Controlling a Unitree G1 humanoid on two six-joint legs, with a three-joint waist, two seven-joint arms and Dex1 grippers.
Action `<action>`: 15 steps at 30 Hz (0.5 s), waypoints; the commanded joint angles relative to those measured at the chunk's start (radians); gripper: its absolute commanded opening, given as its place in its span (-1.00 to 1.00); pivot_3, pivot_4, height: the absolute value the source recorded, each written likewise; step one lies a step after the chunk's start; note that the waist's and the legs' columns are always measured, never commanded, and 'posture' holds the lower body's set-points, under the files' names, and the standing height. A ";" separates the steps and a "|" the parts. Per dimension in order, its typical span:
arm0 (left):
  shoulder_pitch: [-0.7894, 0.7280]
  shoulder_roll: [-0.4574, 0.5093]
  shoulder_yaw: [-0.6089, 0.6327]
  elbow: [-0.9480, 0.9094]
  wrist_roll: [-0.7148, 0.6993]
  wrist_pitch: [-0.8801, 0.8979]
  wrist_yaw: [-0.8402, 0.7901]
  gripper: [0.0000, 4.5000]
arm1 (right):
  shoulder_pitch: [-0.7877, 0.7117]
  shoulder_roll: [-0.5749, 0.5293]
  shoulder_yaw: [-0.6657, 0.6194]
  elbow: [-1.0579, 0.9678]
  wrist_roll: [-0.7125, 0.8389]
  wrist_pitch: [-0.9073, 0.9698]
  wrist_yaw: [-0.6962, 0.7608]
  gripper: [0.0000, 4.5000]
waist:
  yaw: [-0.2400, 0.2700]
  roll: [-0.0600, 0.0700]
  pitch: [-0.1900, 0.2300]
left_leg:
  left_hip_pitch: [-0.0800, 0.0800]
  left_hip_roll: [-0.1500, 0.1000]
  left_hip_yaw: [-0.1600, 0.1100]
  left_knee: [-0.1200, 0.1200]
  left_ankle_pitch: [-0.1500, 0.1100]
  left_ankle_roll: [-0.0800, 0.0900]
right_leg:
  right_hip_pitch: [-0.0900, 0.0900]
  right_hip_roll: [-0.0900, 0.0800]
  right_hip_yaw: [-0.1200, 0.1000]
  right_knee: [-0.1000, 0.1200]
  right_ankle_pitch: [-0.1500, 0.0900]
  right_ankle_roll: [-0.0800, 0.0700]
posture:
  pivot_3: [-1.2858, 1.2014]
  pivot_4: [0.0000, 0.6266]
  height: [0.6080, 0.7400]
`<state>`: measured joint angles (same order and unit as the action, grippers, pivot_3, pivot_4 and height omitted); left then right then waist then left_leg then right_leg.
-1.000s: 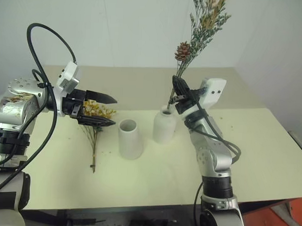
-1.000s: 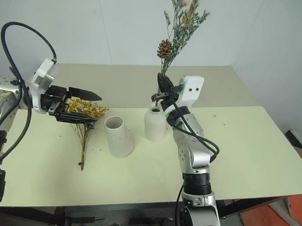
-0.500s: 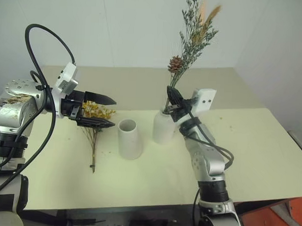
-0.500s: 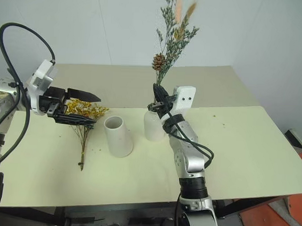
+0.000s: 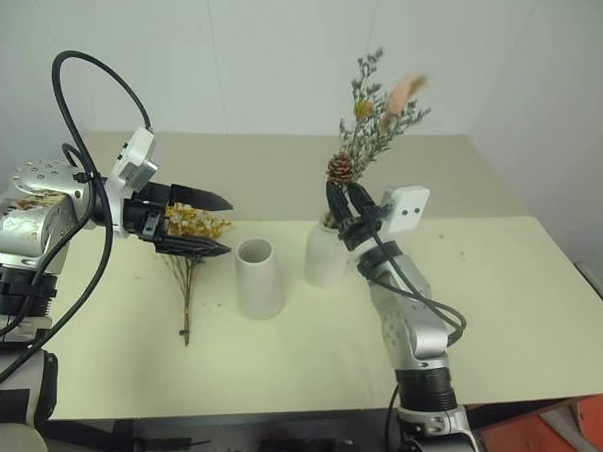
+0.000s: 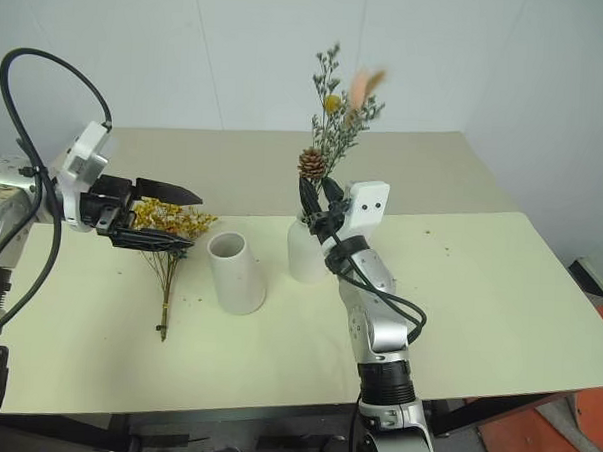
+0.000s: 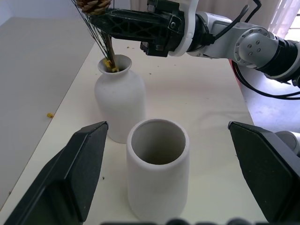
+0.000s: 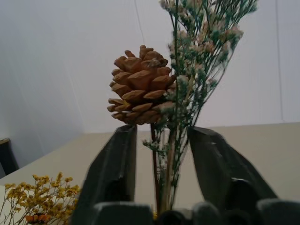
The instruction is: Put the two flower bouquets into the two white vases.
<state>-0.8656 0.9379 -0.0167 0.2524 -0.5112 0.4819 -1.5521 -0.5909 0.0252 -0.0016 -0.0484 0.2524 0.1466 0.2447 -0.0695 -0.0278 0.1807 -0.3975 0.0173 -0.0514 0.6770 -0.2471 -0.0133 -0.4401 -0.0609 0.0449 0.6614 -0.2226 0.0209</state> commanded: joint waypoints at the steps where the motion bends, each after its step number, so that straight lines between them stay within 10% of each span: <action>1: -0.008 0.003 0.040 -0.007 0.000 -0.019 0.005 1.00 | 0.012 -0.030 0.041 -0.095 -0.042 0.011 0.001 0.53 | 0.000 0.000 0.000 | 0.000 0.000 0.000 0.000 0.000 0.000 | 0.000 0.000 0.000 0.000 0.000 0.000 | 0.03 -0.52 1.00; 4: -0.004 0.000 0.041 -0.010 0.000 -0.022 0.007 1.00 | 0.039 -0.058 0.068 -0.146 -0.080 0.054 -0.017 0.98 | 0.000 0.000 0.000 | 0.000 0.000 0.000 0.000 0.000 0.000 | 0.000 0.000 0.000 0.000 0.000 0.000 | 0.03 -0.52 1.00; 15: 0.026 -0.013 0.078 -0.013 -0.015 -0.021 0.064 1.00 | 0.179 -0.145 0.035 -0.409 -0.044 0.208 -0.029 0.99 | 0.003 0.000 0.000 | 0.000 0.000 0.000 0.000 0.000 0.000 | 0.000 0.000 0.000 -0.001 0.000 0.000 | 0.03 -0.52 1.00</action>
<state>-0.8427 0.9217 0.0055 0.2530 -0.5115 0.4619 -1.5216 -0.4199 -0.1095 0.0552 -0.3579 0.1815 0.3349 0.2061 -0.0666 -0.0279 0.1806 -0.3975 0.0173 -0.0516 0.6772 -0.2471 -0.0133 -0.4397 -0.0609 0.0448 0.6603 -0.2227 0.0208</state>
